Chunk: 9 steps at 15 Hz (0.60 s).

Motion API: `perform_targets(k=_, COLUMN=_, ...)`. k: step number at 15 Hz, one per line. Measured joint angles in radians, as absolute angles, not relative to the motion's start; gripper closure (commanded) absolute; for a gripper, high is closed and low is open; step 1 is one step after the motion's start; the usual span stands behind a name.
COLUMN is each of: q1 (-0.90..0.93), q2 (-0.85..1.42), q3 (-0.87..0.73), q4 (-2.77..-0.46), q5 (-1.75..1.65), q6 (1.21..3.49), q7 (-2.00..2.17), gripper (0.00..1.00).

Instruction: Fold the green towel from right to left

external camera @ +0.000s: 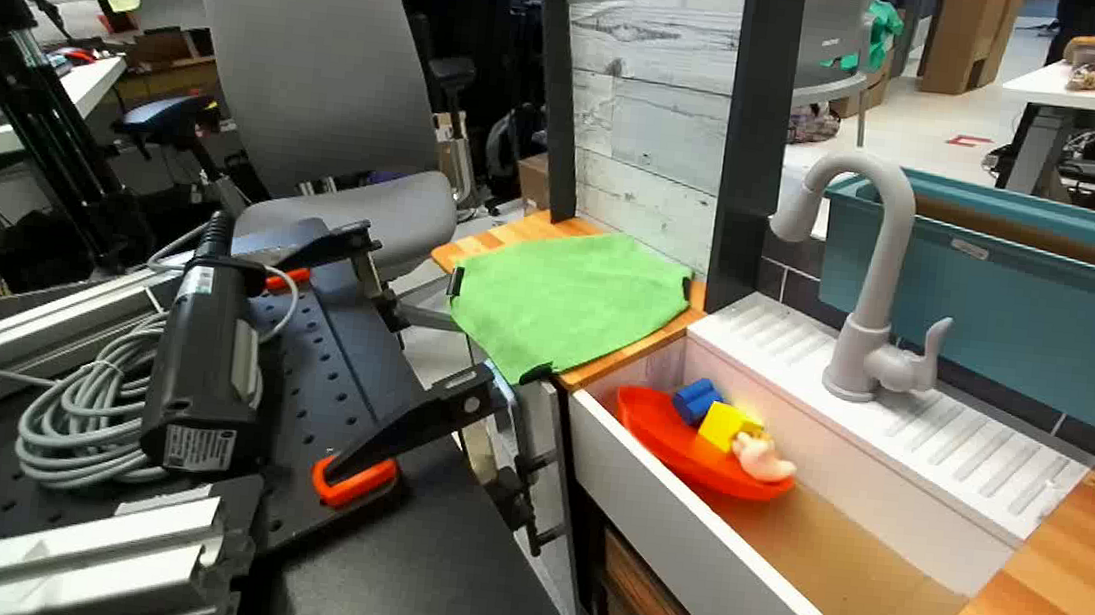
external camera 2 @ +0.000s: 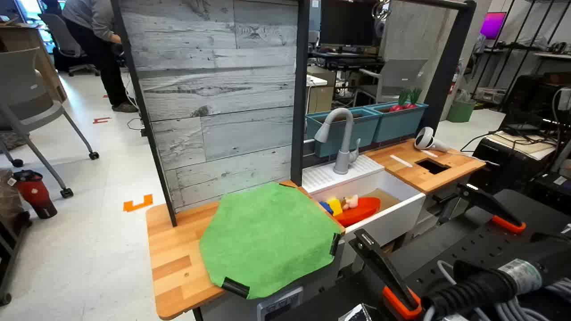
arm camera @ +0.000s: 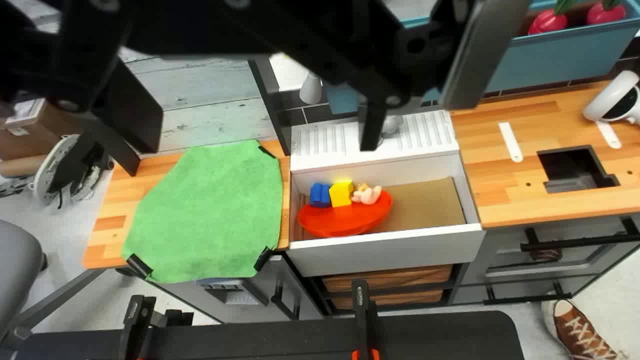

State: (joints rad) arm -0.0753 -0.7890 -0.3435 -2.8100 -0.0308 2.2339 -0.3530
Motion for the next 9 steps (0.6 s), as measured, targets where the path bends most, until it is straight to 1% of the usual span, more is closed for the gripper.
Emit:
perform_targets(k=5, q1=-0.071, q2=-0.772, q3=-0.326, q4=-2.803, q5=-0.027, q6=2.233, q7=-0.350, gripper=0.00)
perform_targets(k=9, q1=-0.026, q2=-0.697, q3=-0.276, q4=-2.779, q5=0.025, q6=2.274, q7=-0.308, gripper=0.00)
